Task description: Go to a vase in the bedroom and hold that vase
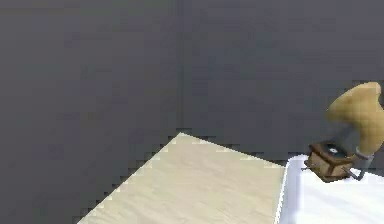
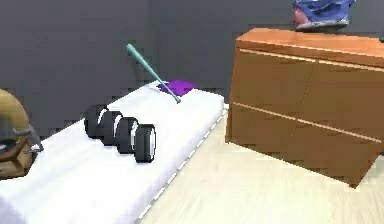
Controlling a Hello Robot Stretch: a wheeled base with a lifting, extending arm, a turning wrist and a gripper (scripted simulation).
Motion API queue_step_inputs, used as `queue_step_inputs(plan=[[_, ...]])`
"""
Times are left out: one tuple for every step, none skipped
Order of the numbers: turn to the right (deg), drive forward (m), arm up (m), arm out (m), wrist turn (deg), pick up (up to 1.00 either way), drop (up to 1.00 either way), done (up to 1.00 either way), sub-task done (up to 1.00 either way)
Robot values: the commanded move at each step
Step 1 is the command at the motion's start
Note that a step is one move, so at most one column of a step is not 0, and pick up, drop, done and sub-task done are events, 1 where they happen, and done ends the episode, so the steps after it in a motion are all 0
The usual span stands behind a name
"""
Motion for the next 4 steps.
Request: queue_step_inputs(plan=[[-45.0,0.0,0.0,0.0,0.0,0.0,0.0,0.0,0.0],[-45.0,0.0,0.0,0.0,0.0,0.0,0.0,0.0,0.0],[-39.0,0.0,0.0,0.0,0.0,0.0,0.0,0.0,0.0],[0.0,1.0,0.0,0.0,0.0,0.0,0.0,0.0,0.0]])
